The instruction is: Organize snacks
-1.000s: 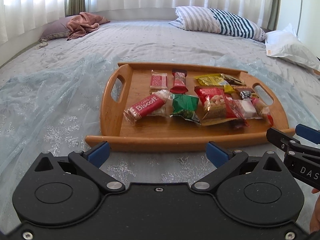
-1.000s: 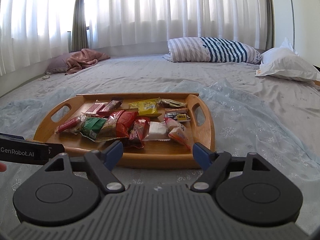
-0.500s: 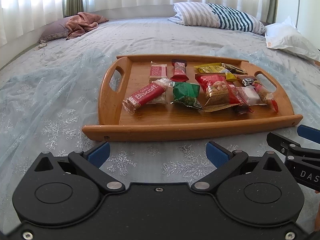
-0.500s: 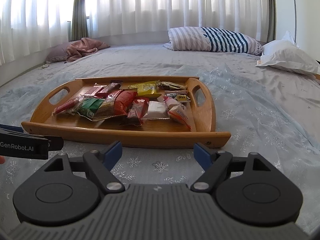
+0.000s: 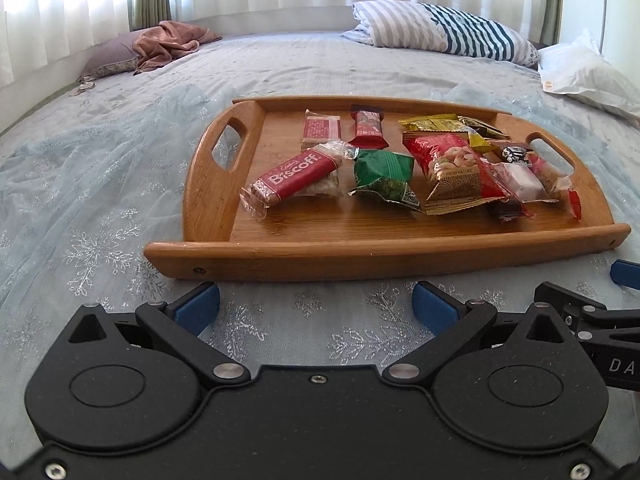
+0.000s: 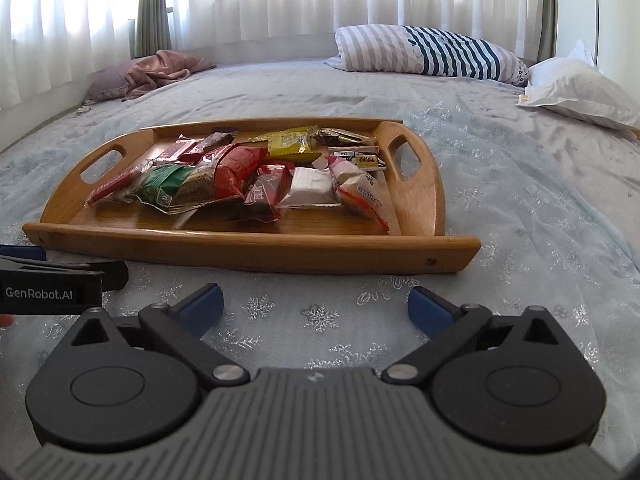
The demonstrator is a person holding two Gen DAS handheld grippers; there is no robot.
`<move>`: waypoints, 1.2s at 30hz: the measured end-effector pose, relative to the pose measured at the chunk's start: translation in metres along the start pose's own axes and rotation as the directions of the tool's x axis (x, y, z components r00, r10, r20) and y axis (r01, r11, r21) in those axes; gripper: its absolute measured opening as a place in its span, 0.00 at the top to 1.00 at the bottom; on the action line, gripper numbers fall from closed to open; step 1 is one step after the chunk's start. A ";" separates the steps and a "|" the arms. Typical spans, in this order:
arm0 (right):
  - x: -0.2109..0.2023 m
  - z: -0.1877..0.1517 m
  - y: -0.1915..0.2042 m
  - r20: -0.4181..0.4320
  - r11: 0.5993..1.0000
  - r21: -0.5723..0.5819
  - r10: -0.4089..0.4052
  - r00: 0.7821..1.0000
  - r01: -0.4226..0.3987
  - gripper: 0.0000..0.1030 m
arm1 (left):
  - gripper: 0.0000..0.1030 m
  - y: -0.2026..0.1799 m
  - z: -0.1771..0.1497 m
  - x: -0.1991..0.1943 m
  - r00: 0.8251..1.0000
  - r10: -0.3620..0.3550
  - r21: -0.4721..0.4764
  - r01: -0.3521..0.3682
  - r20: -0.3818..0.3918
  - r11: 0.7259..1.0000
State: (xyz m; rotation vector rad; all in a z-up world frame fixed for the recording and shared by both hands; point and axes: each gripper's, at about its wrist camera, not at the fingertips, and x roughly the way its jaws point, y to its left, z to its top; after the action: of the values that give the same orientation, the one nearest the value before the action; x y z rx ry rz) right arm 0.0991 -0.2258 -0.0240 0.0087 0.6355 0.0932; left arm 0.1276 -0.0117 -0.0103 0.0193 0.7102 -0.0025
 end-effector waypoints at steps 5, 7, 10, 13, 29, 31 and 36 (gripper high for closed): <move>0.003 -0.003 0.003 0.003 1.000 -0.018 -0.013 1.000 0.013 0.00 | 0.00 0.001 -0.003 0.003 1.000 -0.005 -0.004 0.005 0.021 1.000; 0.004 -0.003 0.003 0.005 1.000 -0.018 -0.013 1.000 0.013 0.00 | 0.00 0.002 -0.003 0.004 1.000 -0.012 -0.013 0.013 0.022 1.000; 0.006 -0.002 0.002 0.003 1.000 -0.011 -0.008 1.000 0.008 0.00 | 0.00 0.004 -0.005 0.005 0.999 -0.020 -0.022 0.020 0.029 1.000; 0.006 -0.002 0.001 0.000 1.000 -0.006 -0.005 1.000 0.005 0.00 | 0.00 0.005 -0.006 0.006 0.999 -0.020 -0.022 0.020 0.033 1.000; 0.009 -0.002 0.000 0.008 1.000 -0.003 -0.003 1.000 0.003 0.00 | 0.00 0.006 -0.009 0.006 0.999 -0.026 -0.030 0.027 0.041 0.999; 0.009 -0.002 0.000 0.009 1.000 -0.003 -0.003 1.000 0.003 0.00 | 0.00 0.007 -0.008 0.006 0.999 -0.027 -0.032 0.029 0.042 0.999; 0.006 -0.004 -0.001 0.014 1.000 0.001 0.007 1.000 -0.008 0.00 | 0.00 0.007 -0.008 0.005 0.999 -0.028 -0.033 0.029 0.043 0.999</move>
State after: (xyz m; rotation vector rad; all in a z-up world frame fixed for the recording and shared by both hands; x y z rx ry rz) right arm 0.1015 -0.2261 -0.0309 0.0125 0.6216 0.1000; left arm 0.1263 -0.0047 -0.0201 -0.0232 0.6676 -0.0182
